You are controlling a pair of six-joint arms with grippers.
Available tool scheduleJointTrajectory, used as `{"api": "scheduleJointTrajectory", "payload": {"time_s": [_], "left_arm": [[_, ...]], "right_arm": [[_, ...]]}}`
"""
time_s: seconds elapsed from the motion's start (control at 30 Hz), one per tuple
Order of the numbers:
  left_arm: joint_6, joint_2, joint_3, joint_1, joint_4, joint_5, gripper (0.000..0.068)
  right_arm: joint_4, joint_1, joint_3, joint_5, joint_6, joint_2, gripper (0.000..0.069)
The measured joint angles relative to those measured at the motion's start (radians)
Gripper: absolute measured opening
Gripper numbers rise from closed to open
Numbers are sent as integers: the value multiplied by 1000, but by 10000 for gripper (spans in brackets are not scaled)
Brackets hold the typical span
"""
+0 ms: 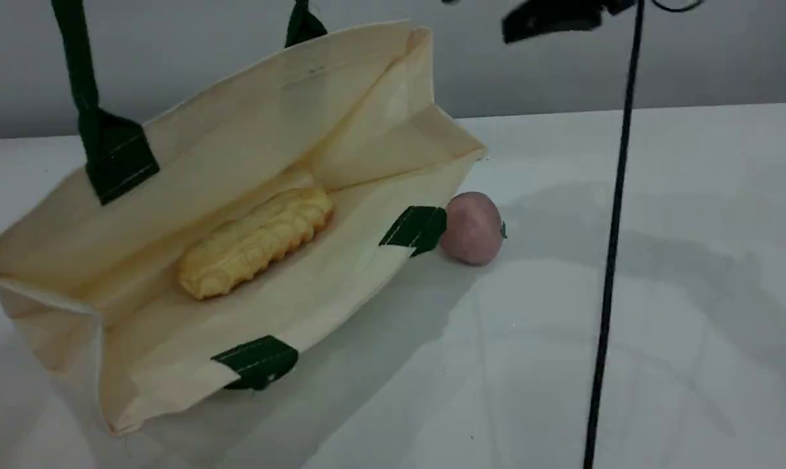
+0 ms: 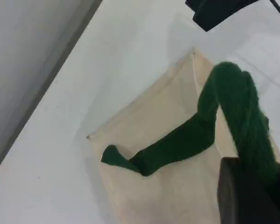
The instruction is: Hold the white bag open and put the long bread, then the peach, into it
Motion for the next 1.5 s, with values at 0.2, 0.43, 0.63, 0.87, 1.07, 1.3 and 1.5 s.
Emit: {"api": "scheduleJointTrajectory", "payload": {"time_s": [0.2,0.43,0.63,0.87,1.07,1.3,1.5], "left_arm": [[-17,0,-8,0,26,0,95],[-23,0,-18,1,53,1,95],[-29,0,-18,1,105,1,95],[-49,0,-18,25,102,0,95],[-51,0,-18,31,95,1,95],[-54,0,-18,31,93,0,95],[-54,0,-18,31,93,0,95]], "right_arm": [[-180,0,3,-27,73,14,589],[-227,1,3,-13,104,75,589],[-227,6,3,9,104,133,589],[-241,72,3,1,104,164,589],[-258,139,2,-50,104,208,589],[-291,150,2,-89,124,243,589],[-303,151,1,-118,138,274,588]]}}
